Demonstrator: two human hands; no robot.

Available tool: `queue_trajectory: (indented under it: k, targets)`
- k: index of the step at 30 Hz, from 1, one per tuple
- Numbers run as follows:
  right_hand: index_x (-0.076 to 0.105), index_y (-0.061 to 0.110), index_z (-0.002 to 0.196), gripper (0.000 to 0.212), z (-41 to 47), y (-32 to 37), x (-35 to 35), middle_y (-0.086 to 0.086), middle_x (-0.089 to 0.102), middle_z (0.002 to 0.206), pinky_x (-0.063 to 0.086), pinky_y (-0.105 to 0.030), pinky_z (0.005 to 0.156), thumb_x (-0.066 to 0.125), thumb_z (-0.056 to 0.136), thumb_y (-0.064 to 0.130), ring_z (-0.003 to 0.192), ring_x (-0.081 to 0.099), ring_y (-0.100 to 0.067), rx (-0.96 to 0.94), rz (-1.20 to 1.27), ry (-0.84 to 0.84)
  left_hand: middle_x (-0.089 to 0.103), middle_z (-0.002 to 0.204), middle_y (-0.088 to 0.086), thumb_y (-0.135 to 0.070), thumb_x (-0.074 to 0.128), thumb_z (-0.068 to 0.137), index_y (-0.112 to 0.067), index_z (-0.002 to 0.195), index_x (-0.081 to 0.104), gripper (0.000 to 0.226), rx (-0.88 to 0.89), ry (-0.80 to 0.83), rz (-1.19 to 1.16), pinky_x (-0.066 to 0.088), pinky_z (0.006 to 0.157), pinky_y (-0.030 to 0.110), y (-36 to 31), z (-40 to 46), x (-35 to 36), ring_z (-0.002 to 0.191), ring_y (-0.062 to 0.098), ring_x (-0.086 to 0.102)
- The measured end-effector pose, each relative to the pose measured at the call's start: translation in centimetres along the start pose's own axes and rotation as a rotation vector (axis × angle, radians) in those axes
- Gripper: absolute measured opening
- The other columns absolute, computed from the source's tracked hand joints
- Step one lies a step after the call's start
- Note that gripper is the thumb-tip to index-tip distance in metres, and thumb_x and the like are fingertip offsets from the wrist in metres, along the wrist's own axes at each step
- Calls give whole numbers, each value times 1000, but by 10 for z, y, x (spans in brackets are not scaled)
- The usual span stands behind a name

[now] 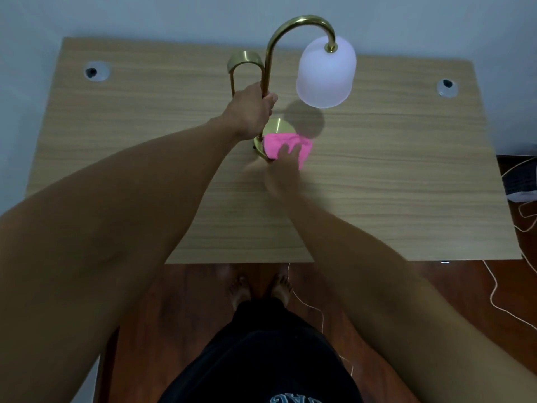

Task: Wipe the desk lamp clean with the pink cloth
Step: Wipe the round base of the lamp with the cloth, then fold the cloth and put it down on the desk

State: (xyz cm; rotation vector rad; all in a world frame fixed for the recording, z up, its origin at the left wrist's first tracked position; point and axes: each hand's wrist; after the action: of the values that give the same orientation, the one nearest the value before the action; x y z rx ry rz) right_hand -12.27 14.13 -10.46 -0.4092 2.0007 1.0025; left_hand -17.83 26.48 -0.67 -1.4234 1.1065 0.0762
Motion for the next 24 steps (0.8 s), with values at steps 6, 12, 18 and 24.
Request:
queue_trajectory:
  k: [6, 12, 18, 24]
  targets:
    - [72, 0, 122, 40, -33, 46, 21, -25, 64, 134, 43, -55, 114, 54, 108, 33, 124, 60, -42, -52, 20, -4, 68, 99, 0, -35, 41, 105, -15, 108, 60, 28, 0, 15, 16, 39, 65, 21, -3, -2, -3, 85, 12, 60]
    - [64, 6, 119, 24, -44, 55, -8, -8, 63, 97, 53, -29, 63, 45, 106, 6, 82, 61, -25, 92, 899, 328, 66, 103, 3, -33, 42, 105, -16, 103, 58, 24, -8, 58, 51, 46, 75, 30, -9, -6, -8, 92, 19, 59]
    - [57, 11, 123, 33, -50, 7, -35, -23, 63, 131, 58, -52, 101, 71, 94, 17, 113, 67, -41, 239, 1129, 588, 59, 127, 12, -67, 48, 93, -5, 140, 44, 79, -127, 187, -57, 53, 99, 49, 7, -43, -17, 110, 31, 63]
    - [55, -1, 134, 62, -61, -27, -69, -13, 70, 97, 63, -38, 69, 83, 80, 9, 80, 73, -27, 254, 1162, 534, 73, 108, 15, -81, 39, 85, -1, 109, 70, 89, -210, 72, -213, 50, 94, 40, 40, -90, -14, 103, 32, 67]
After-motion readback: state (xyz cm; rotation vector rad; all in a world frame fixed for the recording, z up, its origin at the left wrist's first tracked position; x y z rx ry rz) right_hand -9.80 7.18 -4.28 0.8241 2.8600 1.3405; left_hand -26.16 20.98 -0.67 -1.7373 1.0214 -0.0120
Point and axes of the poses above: each hand's wrist, its own z-axis towards the middle knuckle, its own x-axis out of the palm, y = z × x
